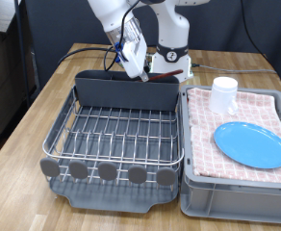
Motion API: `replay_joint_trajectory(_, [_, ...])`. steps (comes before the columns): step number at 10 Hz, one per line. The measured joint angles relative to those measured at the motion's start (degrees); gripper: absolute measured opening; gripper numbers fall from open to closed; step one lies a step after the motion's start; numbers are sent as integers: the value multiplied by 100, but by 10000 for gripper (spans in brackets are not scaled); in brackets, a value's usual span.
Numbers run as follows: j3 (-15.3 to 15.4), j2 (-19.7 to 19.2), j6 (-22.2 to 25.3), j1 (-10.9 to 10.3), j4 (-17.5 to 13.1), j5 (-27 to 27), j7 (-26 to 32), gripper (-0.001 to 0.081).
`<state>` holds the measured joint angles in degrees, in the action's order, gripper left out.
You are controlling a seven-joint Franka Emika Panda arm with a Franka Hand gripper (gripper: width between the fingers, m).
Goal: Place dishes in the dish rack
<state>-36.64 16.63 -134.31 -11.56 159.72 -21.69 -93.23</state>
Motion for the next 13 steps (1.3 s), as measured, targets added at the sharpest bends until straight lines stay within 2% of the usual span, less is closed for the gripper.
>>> replay_joint_trajectory(2, [256,-25,-196,59,-11,437,-477,705])
replay_joint_trajectory(3, [433,-26,-281,114,-11,767,-868,705])
replay_joint_trajectory(4, [630,-25,-351,167,-11,1050,-1271,778])
replay_joint_trajectory(7, [1168,32,-398,288,-49,1670,-2374,796])
replay_joint_trajectory(9, [1477,202,-312,371,-77,1963,-2922,803])
replay_joint_trajectory(13, [1844,773,395,500,-281,2296,-3426,803])
